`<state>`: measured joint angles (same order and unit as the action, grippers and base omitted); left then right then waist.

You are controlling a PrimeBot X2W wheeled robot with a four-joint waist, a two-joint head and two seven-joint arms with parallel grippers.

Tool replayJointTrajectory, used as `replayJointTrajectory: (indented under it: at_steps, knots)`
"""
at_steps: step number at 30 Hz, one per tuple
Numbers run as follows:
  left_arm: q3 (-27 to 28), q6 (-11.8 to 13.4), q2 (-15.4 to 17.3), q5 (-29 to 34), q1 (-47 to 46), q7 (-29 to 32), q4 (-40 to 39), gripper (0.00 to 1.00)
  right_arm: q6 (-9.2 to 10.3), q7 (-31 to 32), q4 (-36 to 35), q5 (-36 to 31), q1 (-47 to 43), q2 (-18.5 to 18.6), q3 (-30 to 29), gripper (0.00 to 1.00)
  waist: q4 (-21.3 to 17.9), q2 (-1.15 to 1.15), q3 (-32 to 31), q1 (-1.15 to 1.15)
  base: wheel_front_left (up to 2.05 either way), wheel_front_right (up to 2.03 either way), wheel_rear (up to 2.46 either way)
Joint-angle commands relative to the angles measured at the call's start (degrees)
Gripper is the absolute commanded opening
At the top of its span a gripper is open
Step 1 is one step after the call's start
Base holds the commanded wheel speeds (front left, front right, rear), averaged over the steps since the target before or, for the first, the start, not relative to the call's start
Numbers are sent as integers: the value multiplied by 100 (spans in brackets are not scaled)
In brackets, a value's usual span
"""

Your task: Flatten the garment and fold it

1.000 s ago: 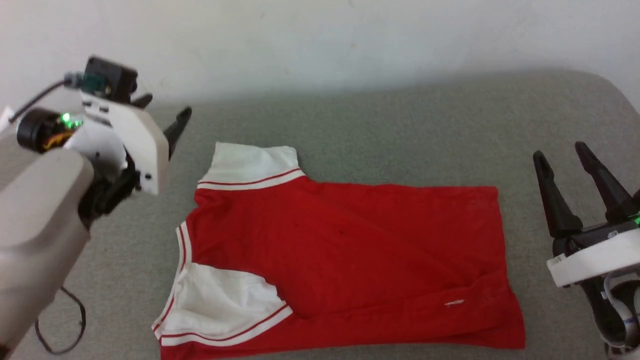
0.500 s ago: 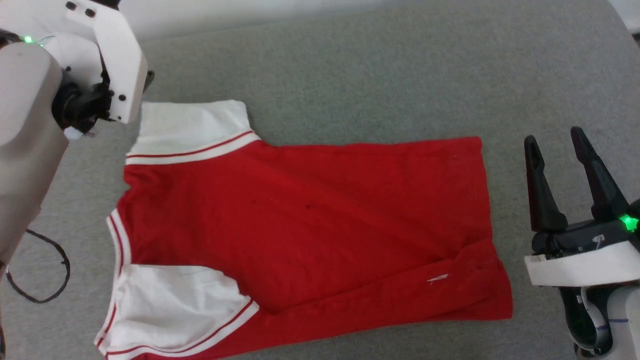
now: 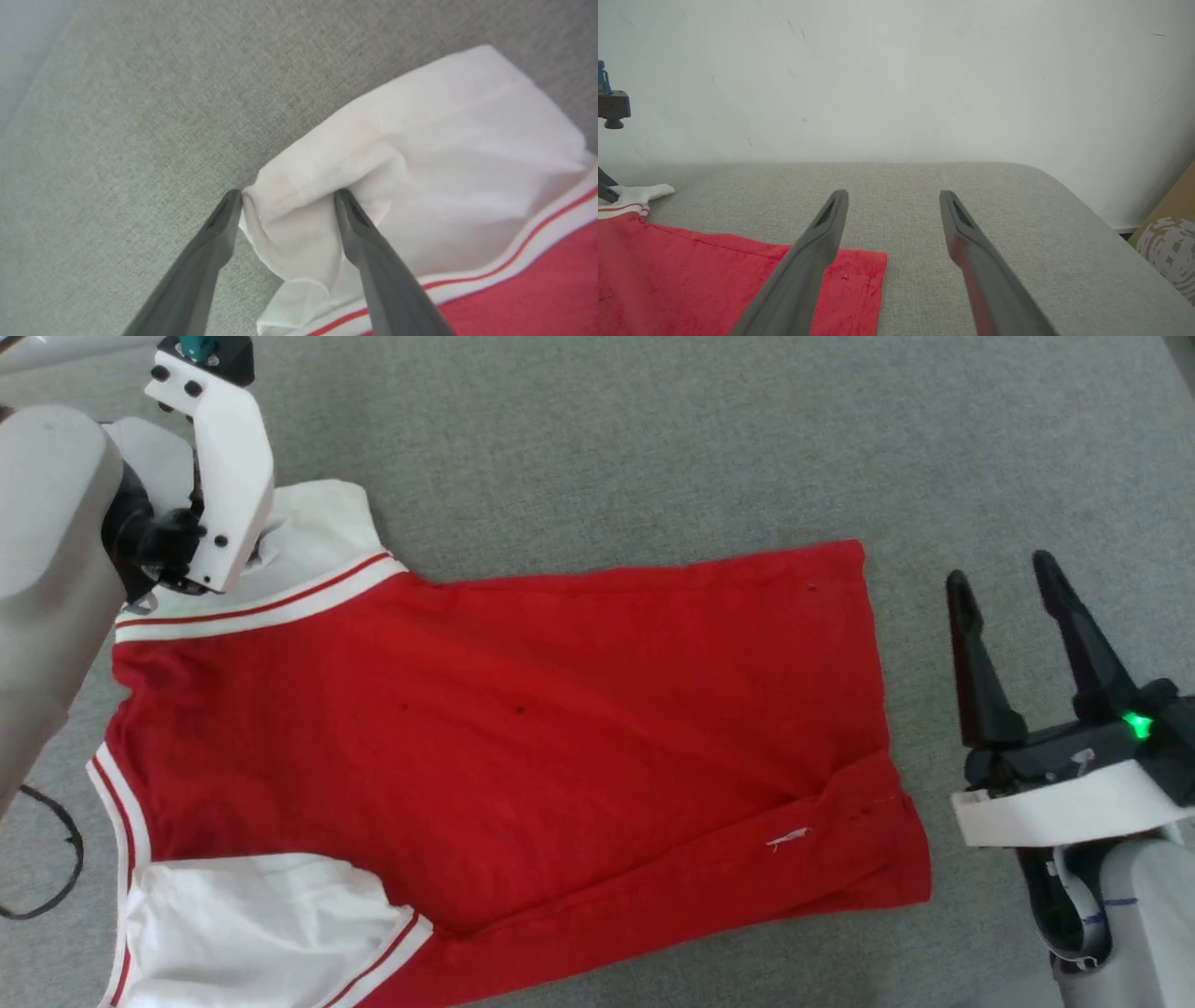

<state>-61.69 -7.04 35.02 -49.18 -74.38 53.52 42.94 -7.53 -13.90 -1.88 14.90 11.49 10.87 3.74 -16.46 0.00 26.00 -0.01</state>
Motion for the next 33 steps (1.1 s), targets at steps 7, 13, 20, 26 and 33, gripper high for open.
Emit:
replayJointTrajectory:
  at_steps: [7,13,20,26,33]
  knots:
    - [-108,-39,0,-143,224,-150,-31,0,4,-49,181,-67,233,198,72,100,150,0,-198,1,0,0,0]
    - [-40,-43,-60,-297,318,-648,-273,0,4,257,169,-80,473,597,101,100,397,0,-619,1,0,0,0]
    - [-149,-44,-19,-445,532,-1267,-952,0,4,1672,195,382,985,1522,547,100,767,0,-1060,1,0,0,0]
    - [-279,-44,40,-477,718,-1519,-1399,0,4,3609,593,1458,1641,2507,1584,100,1018,0,-1169,1,0,0,0]
    - [-325,-44,-60,-434,719,-1674,-1654,0,4,5612,1270,2541,2607,3072,2797,100,1274,0,-1010,1,0,0,0]
